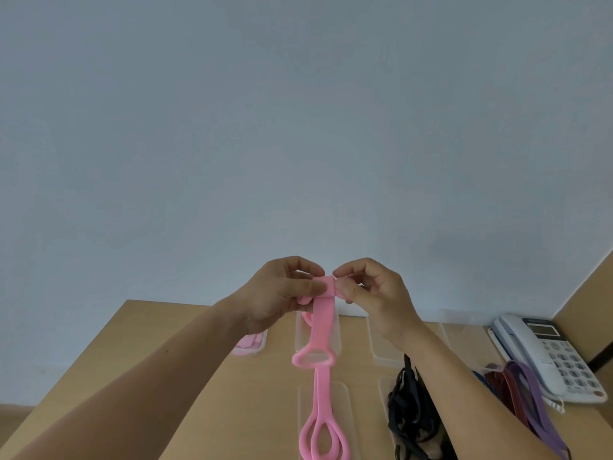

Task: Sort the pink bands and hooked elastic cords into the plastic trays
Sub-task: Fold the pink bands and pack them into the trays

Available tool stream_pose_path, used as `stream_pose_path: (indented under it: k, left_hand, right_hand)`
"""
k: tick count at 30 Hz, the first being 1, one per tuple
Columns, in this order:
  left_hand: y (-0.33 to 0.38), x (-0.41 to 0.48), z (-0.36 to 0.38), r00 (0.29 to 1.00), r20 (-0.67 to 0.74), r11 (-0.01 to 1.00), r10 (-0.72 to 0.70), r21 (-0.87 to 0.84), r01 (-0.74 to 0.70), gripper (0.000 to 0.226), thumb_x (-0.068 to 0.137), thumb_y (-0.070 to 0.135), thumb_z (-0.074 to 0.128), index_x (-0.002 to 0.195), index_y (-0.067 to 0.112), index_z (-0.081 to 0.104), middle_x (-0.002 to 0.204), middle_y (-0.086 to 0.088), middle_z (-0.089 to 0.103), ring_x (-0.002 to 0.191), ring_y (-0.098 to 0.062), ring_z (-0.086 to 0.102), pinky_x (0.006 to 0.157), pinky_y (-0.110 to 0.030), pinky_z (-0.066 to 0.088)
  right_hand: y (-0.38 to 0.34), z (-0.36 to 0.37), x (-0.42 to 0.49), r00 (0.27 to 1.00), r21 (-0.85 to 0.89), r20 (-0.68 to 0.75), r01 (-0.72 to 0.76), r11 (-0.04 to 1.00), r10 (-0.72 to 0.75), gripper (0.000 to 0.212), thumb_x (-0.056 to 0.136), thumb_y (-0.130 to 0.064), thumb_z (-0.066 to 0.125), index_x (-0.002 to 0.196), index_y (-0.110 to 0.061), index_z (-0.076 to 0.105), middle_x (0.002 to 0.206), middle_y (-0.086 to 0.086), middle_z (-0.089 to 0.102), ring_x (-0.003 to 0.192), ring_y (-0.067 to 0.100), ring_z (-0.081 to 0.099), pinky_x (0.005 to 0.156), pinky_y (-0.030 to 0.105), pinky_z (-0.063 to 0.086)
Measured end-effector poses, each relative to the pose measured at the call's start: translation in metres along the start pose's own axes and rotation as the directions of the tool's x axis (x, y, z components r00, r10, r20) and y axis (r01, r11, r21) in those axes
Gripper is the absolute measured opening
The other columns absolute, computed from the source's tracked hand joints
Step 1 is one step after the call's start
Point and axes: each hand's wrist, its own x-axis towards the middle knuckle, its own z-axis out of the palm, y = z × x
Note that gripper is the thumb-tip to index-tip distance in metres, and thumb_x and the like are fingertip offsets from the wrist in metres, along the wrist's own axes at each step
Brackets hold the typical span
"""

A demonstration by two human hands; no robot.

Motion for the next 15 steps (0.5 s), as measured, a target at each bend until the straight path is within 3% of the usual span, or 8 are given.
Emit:
stream_pose_path:
  k: [4, 7, 11, 15]
  left_hand:
    - [-0.0006, 0.0003, 0.0021, 0.993, -0.028, 0.985, 0.119, 0.129, -0.114, 0.024, 0.082, -0.007, 0.072, 0.100, 0.007, 0.064, 0.098, -0.008, 0.067, 0.082, -0.024, 0.069, 0.083, -0.045, 0.057]
    - [-0.0027, -0.0008, 0.0015, 0.989, -0.027, 0.982, 0.143, 0.130, -0.138, 0.037, 0.077, -0.005, 0.075, 0.109, 0.011, 0.063, 0.112, -0.007, 0.065, 0.089, -0.025, 0.068, 0.084, -0.045, 0.058]
    - [-0.0047, -0.0007, 0.0003, 0.998, -0.057, 0.999, 0.039, 0.006, -0.039, 0.052, 0.076, 0.001, 0.079, 0.121, 0.009, 0.055, 0.116, -0.019, 0.062, 0.093, -0.029, 0.072, 0.081, -0.038, 0.059]
    - [-0.0050, -0.0021, 0.0023, 0.998, 0.028, 0.997, -0.056, 0.062, 0.054, 0.037, 0.087, 0.014, 0.073, 0.117, -0.001, 0.057, 0.106, -0.023, 0.071, 0.100, -0.045, 0.067, 0.087, -0.050, 0.057]
  right_hand:
    - [0.0004, 0.0017, 0.0041, 0.989, 0.051, 0.065, -0.133, 0.990, 0.129, 0.007, 0.091, -0.014, 0.069, 0.096, -0.010, 0.067, 0.079, 0.008, 0.072, 0.066, 0.023, 0.068, 0.061, 0.032, 0.054]
    - [-0.0001, 0.0013, 0.0041, 0.986, 0.096, 0.078, -0.151, 0.984, 0.144, 0.011, 0.089, -0.013, 0.071, 0.093, -0.005, 0.065, 0.075, 0.016, 0.072, 0.066, 0.029, 0.068, 0.057, 0.032, 0.054]
    - [-0.0010, 0.0010, 0.0029, 0.996, 0.129, 0.030, -0.084, 0.988, 0.081, 0.014, 0.084, -0.004, 0.075, 0.089, -0.002, 0.063, 0.072, 0.011, 0.071, 0.064, 0.025, 0.069, 0.057, 0.027, 0.054]
    - [0.0000, 0.0000, 0.0038, 1.000, 0.084, -0.006, -0.017, 0.996, 0.017, 0.016, 0.081, -0.002, 0.078, 0.083, -0.013, 0.066, 0.076, 0.003, 0.069, 0.065, 0.017, 0.065, 0.061, 0.024, 0.053]
